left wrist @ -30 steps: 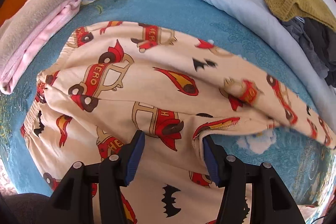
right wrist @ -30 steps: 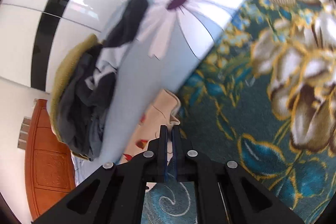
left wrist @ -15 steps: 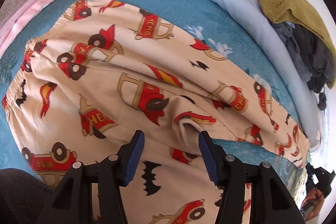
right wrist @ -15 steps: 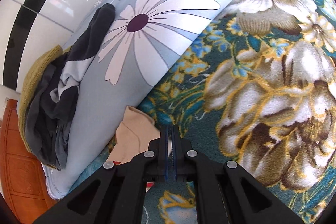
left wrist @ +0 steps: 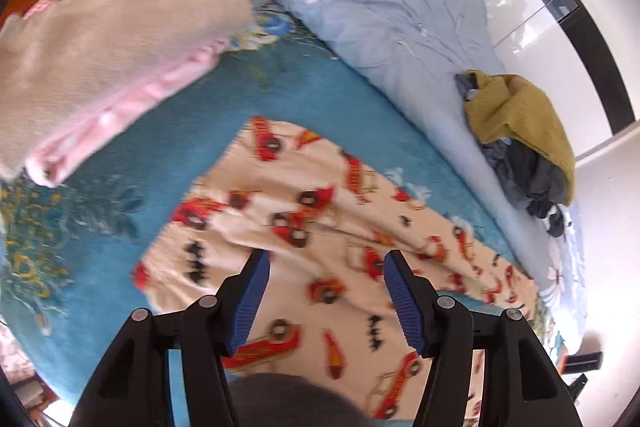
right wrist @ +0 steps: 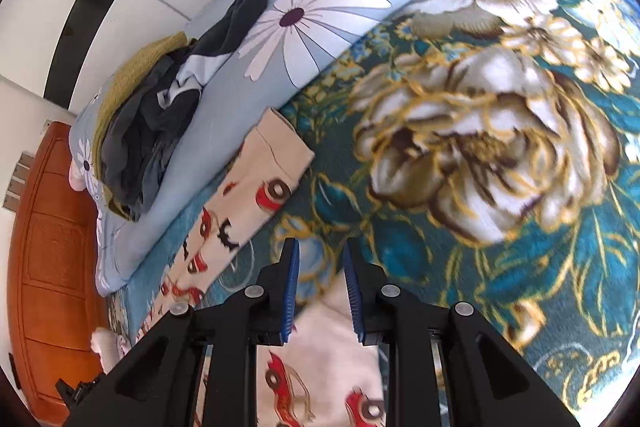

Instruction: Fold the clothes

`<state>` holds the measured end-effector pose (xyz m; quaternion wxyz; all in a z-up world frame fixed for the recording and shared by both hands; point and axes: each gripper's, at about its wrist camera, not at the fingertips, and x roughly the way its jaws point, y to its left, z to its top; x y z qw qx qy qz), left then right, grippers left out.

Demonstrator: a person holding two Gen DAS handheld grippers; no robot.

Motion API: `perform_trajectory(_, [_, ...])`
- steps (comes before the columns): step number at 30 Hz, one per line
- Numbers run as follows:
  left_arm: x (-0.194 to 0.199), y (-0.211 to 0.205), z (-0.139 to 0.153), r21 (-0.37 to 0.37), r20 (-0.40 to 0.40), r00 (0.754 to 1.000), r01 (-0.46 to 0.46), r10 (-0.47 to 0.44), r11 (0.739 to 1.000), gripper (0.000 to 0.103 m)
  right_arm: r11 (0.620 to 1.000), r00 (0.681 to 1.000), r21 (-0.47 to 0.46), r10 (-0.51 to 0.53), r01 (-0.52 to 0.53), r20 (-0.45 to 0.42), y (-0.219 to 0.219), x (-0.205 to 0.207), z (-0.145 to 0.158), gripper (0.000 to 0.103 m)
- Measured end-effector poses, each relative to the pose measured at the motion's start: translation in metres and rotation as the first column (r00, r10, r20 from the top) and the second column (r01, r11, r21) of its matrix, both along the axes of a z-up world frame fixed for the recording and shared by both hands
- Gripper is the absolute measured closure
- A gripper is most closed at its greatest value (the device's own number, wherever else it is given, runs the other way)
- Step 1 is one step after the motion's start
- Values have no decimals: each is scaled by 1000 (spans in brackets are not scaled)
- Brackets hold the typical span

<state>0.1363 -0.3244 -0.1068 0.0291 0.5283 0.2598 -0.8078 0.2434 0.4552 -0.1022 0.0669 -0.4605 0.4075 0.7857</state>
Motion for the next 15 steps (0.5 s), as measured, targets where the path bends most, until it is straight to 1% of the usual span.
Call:
perform_trajectory(2, [20,-38,-13,-34,67,998,0,3,999,39,999,1000,-48,-14,15,16,-6,22,-10,80])
perform_trajectory(4, [35,-65,-36,-7,131,991,-7,8,1000,39,995,999,-95,-27,30,33,-12,45,-21,80])
perform_trajectory(5, [40,-72,-49,22,149,989,-8,5,1000,39,992,999,-119,-33,38,42,-15,56,-26,80])
perform_trajectory(7, [49,-79,-74,56,169,986,-9,-1,998,40,985,997,-166,-45,54,60,-22,78,-36,80])
perform_trajectory(9, [52,-81,-100,70,190,982,-14,0,997,40,975,995,-212,-55,71,78,-28,100,-47,80])
perform_trajectory(11, [54,-81,-117,82,201,979,-40,23,996,41,962,993,-257,-65,88,97,-34,123,-57,80])
perform_trajectory(12, [56,-80,-117,94,184,982,-47,29,994,41,955,992,-279,-70,97,107,-37,134,-62,80])
perform_trajectory(15, [62,-78,-118,130,134,990,-64,47,989,41,942,993,-318,-84,106,82,-50,134,-69,80])
